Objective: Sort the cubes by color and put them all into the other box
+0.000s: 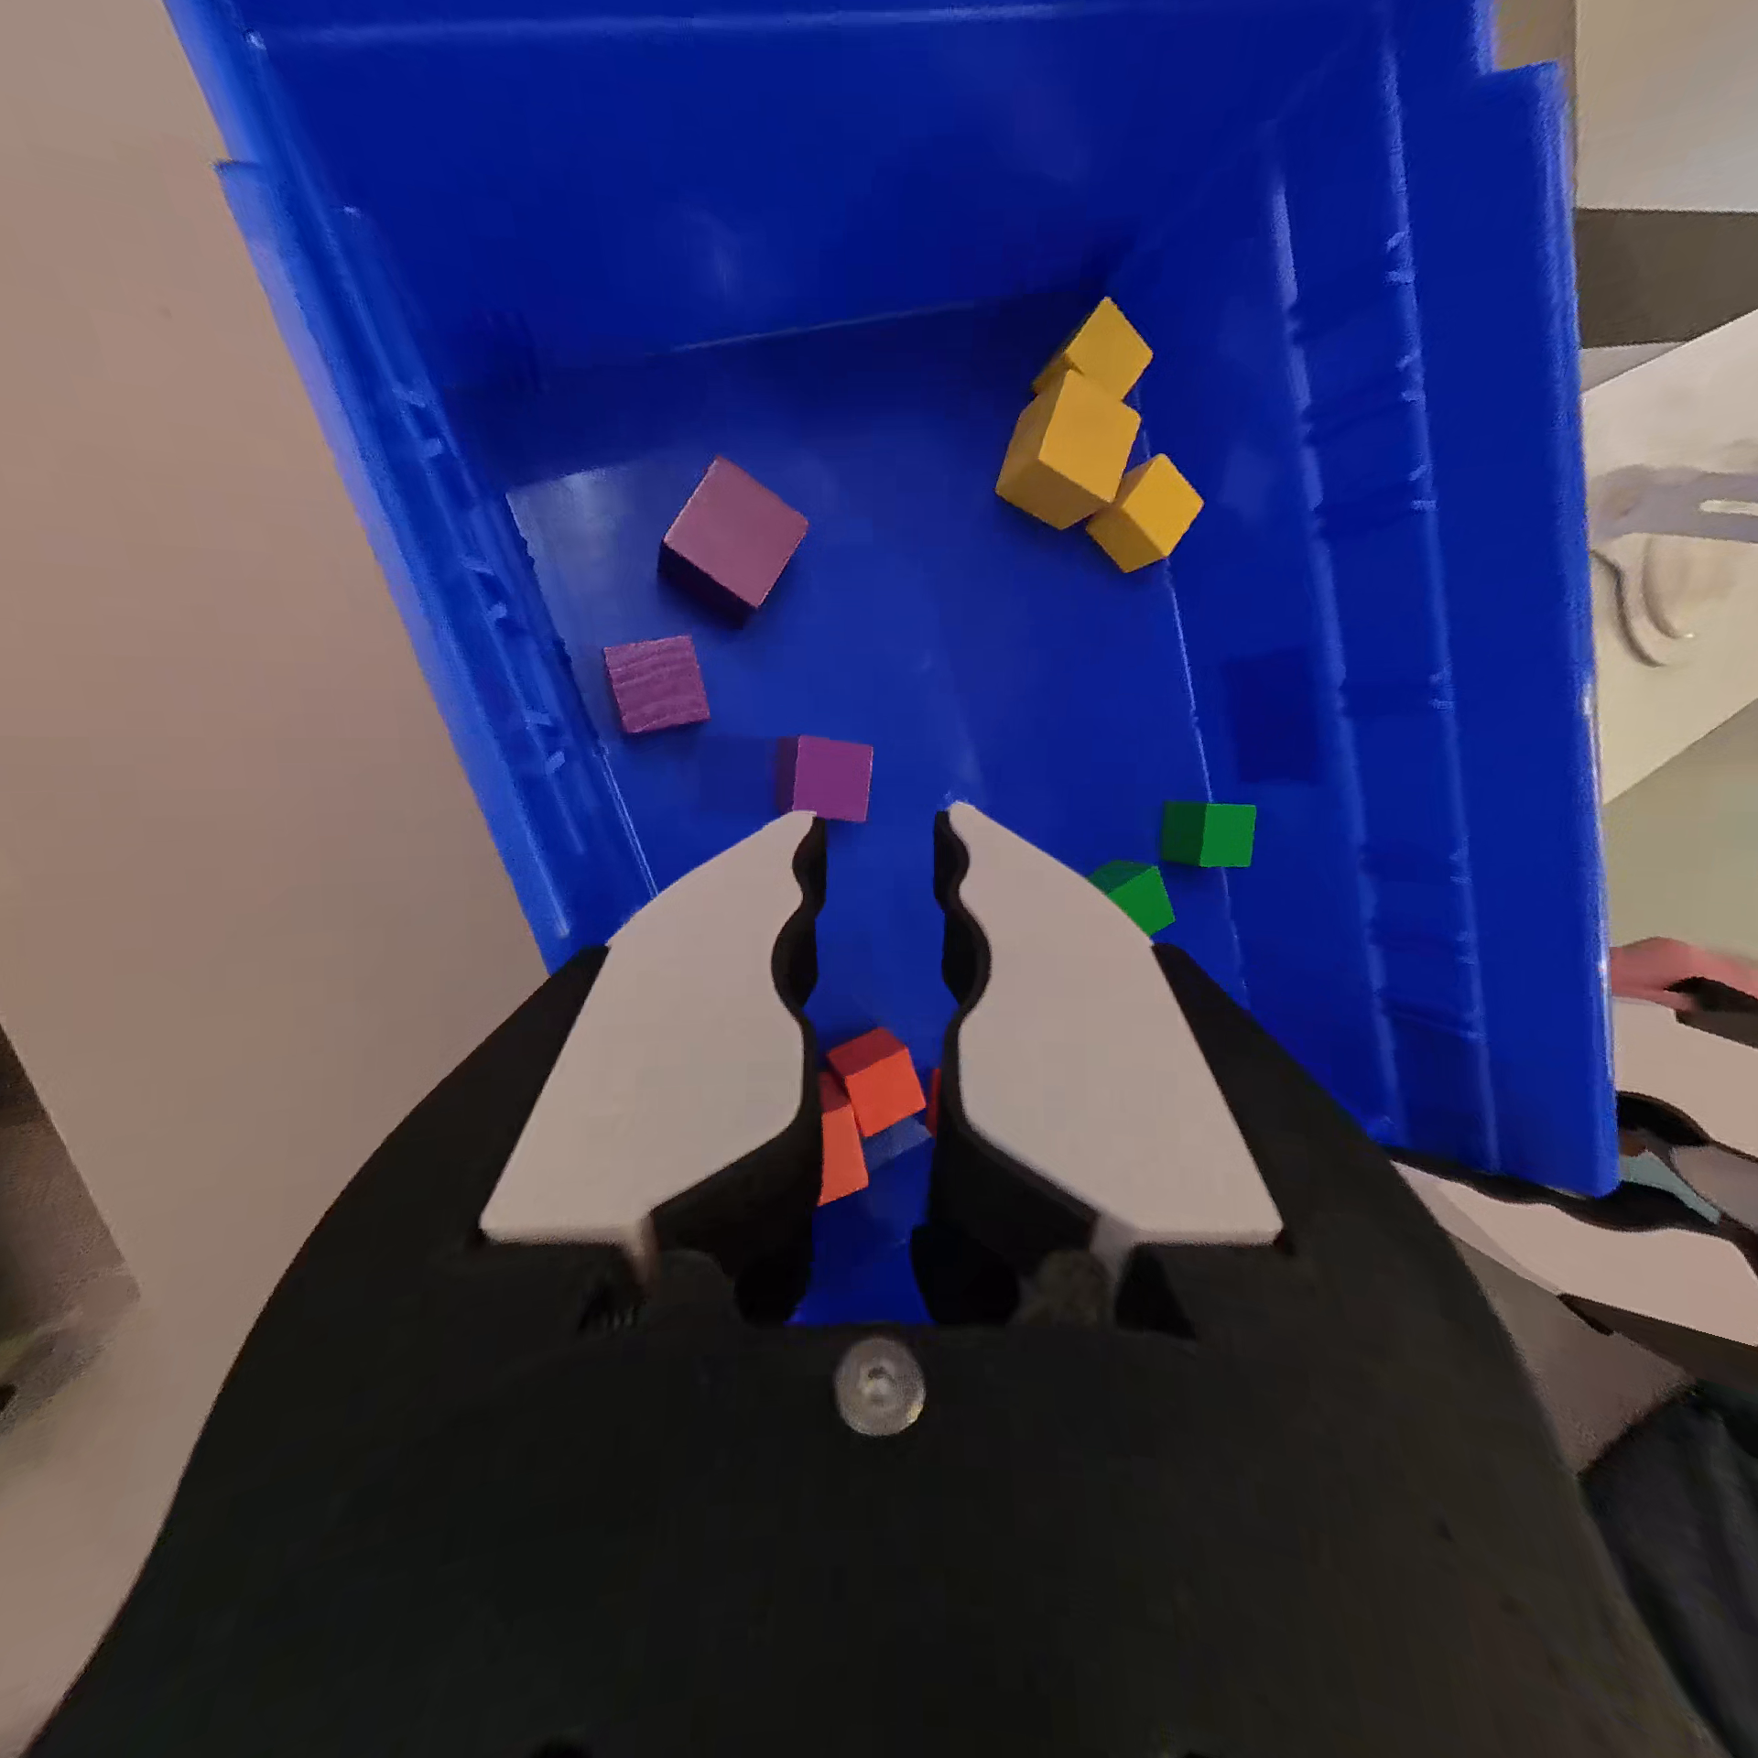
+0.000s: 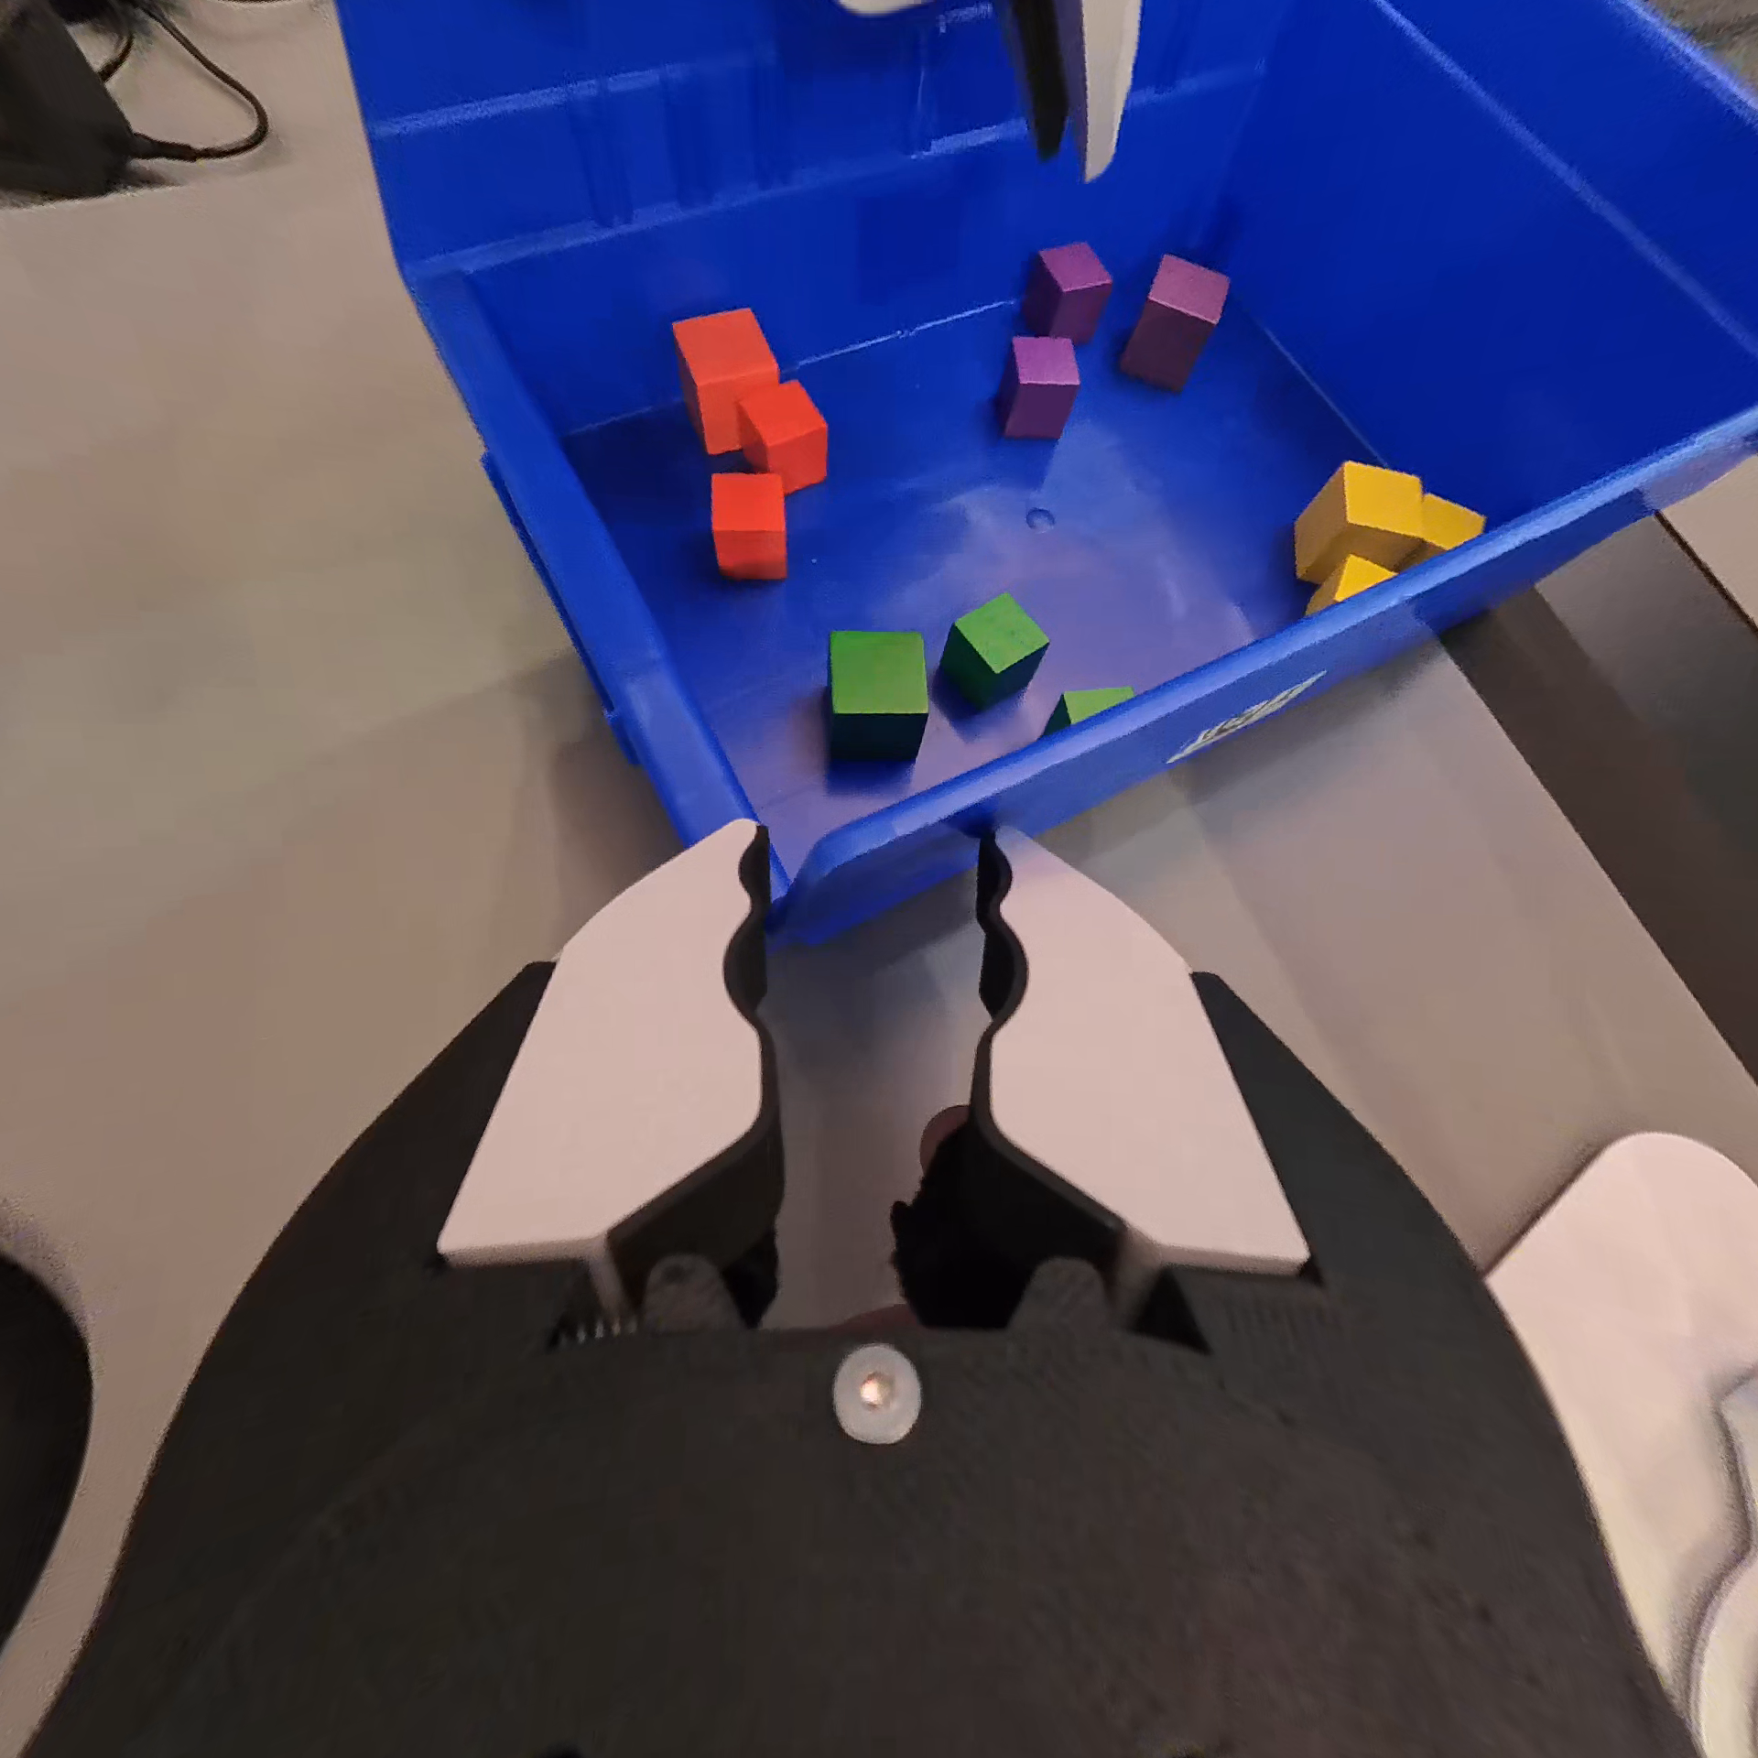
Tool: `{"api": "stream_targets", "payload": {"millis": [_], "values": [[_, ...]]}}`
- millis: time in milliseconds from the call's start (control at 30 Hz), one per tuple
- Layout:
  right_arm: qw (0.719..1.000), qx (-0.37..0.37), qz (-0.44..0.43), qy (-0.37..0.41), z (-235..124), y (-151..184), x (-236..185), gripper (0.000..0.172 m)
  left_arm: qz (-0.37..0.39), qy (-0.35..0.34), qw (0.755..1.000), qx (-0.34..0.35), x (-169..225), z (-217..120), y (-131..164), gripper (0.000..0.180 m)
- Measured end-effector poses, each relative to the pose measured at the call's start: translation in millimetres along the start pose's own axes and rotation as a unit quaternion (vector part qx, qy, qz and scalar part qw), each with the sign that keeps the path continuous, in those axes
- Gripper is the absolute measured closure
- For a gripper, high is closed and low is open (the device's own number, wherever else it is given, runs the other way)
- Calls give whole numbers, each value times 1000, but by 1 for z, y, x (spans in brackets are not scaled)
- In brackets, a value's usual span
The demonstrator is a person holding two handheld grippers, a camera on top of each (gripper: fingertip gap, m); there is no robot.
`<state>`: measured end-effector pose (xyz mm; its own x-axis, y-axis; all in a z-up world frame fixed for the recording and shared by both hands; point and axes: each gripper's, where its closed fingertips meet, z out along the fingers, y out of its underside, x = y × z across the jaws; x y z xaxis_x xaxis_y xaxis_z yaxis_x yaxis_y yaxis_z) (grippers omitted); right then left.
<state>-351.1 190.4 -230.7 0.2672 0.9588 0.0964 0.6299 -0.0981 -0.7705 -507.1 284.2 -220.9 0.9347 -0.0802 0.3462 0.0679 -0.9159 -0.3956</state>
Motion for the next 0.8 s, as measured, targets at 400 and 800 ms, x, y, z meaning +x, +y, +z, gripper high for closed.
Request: {"api": "stream_targets", "payload": {"millis": [400, 800], "values": [[1000, 8, -14, -19, -10, -19, -9, 127, 36, -19, 994, 104, -21, -32, -43, 148], [997, 26, -67, -1, -206, 70, 6, 128, 119, 6, 968, 223, 125, -89, 57, 134]]}}
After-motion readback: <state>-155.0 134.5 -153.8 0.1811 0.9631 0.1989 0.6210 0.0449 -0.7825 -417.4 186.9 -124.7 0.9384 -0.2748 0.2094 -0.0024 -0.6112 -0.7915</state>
